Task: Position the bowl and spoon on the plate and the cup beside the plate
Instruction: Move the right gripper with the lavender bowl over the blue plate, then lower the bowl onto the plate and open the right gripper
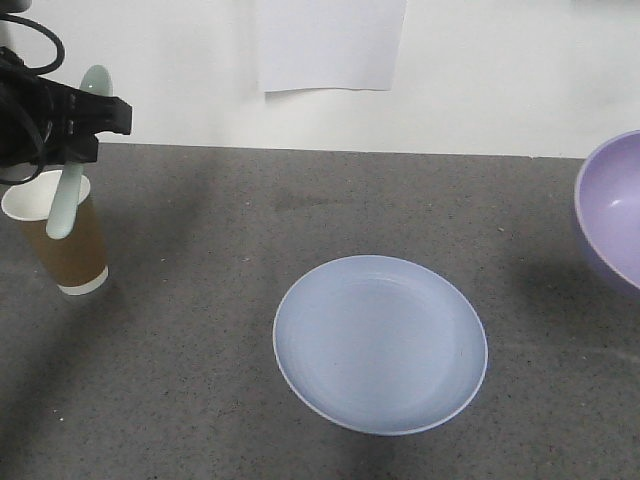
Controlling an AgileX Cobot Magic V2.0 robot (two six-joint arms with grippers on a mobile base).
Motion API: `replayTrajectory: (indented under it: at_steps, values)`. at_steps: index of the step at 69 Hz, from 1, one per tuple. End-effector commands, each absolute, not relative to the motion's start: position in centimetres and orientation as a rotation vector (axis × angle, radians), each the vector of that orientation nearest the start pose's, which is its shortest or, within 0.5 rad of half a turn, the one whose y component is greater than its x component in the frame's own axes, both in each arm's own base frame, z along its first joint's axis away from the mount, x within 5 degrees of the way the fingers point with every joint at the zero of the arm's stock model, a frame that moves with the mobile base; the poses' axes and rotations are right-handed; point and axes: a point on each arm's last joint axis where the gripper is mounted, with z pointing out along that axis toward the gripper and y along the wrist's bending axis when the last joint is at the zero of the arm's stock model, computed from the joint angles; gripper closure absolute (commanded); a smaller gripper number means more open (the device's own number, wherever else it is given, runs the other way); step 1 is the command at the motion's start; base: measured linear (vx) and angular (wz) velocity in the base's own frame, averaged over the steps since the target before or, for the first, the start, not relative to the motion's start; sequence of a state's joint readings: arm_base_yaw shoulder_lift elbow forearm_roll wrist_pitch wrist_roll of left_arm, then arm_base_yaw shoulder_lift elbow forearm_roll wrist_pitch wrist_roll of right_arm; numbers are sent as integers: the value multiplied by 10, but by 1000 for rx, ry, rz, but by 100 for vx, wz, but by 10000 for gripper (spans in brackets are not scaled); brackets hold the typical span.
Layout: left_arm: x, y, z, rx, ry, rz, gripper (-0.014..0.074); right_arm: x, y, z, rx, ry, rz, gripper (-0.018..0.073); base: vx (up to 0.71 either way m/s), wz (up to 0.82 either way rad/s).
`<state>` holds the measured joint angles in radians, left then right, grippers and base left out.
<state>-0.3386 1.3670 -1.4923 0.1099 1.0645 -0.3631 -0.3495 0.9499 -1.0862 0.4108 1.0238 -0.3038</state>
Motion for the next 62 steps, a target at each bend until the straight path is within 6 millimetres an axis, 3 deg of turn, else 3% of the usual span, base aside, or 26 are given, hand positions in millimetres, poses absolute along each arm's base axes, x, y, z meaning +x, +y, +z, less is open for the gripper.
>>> replayTrajectory:
  at_steps: [1, 14, 30, 44, 62]
  values:
    - [262, -84, 433, -5, 2318, -216, 603, 183, -26, 403, 88, 2191, 267, 563, 0, 0]
    - [262, -84, 433, -5, 2318, -216, 603, 208, -16, 386, -7, 2274, 373, 563, 0, 0]
    - [262, -84, 433, -5, 2318, -216, 603, 252, 33, 355, -196, 2353, 454, 563, 0, 0]
    - [262, -84, 433, -5, 2313, -217, 603, 284, 74, 313, -295, 2461, 456, 563, 0, 0]
    - [262, -84, 433, -5, 2312, -218, 603, 305, 101, 278, -346, 2511, 471, 563, 0, 0]
